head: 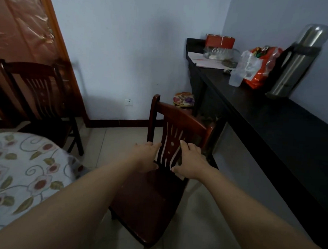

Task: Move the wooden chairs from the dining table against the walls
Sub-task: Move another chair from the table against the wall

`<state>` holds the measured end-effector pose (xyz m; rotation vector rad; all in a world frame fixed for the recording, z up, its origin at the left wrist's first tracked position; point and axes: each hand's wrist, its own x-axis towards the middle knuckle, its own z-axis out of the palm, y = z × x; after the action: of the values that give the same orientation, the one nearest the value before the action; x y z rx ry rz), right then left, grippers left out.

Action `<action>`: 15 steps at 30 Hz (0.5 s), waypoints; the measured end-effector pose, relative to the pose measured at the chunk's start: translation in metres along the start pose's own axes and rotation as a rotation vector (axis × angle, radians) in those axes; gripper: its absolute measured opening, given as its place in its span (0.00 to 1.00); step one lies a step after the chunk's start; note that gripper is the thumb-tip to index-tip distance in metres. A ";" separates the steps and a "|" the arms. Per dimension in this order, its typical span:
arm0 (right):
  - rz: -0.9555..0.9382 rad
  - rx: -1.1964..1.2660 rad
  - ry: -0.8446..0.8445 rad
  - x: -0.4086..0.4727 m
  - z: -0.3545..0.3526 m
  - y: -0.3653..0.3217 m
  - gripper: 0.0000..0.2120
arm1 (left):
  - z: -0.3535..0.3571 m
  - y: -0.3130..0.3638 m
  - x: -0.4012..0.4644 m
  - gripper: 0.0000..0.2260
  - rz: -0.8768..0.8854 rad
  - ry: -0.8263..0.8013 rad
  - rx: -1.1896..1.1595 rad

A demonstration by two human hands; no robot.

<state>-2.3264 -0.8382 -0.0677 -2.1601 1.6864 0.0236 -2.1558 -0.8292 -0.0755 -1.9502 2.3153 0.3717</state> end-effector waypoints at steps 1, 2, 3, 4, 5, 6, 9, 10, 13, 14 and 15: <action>0.005 0.002 0.008 0.020 -0.005 0.004 0.48 | -0.003 -0.002 0.019 0.36 -0.002 -0.001 0.008; 0.014 0.006 0.010 0.039 -0.010 0.007 0.48 | -0.005 -0.005 0.037 0.36 -0.004 -0.005 0.014; 0.018 0.009 0.010 0.056 -0.016 0.011 0.47 | -0.007 -0.007 0.055 0.36 -0.004 -0.007 0.010; 0.021 0.009 0.006 0.074 -0.021 0.016 0.47 | -0.009 -0.010 0.073 0.35 -0.003 -0.005 0.000; 0.023 0.008 0.005 0.091 -0.026 0.021 0.47 | -0.010 -0.011 0.090 0.35 -0.001 0.004 -0.012; 0.021 0.007 0.005 0.110 -0.031 0.026 0.47 | -0.012 -0.013 0.109 0.34 0.001 0.013 -0.018; 0.034 0.014 0.022 0.158 -0.043 0.041 0.47 | -0.014 -0.020 0.159 0.37 0.002 0.031 -0.007; 0.038 0.016 0.023 0.171 -0.045 0.045 0.47 | -0.015 -0.022 0.174 0.37 0.004 0.039 0.000; 0.049 0.020 0.030 0.208 -0.047 0.057 0.48 | -0.019 -0.027 0.215 0.38 0.022 0.051 0.013; 0.056 0.020 0.040 0.221 -0.046 0.061 0.48 | -0.020 -0.028 0.229 0.38 0.031 0.047 0.015; 0.065 0.017 0.046 0.231 -0.045 0.064 0.48 | -0.021 -0.029 0.242 0.38 0.037 0.043 0.019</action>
<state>-2.3329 -1.0795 -0.1041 -2.1083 1.7752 -0.0231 -2.1685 -1.0703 -0.1133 -1.9275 2.3753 0.3128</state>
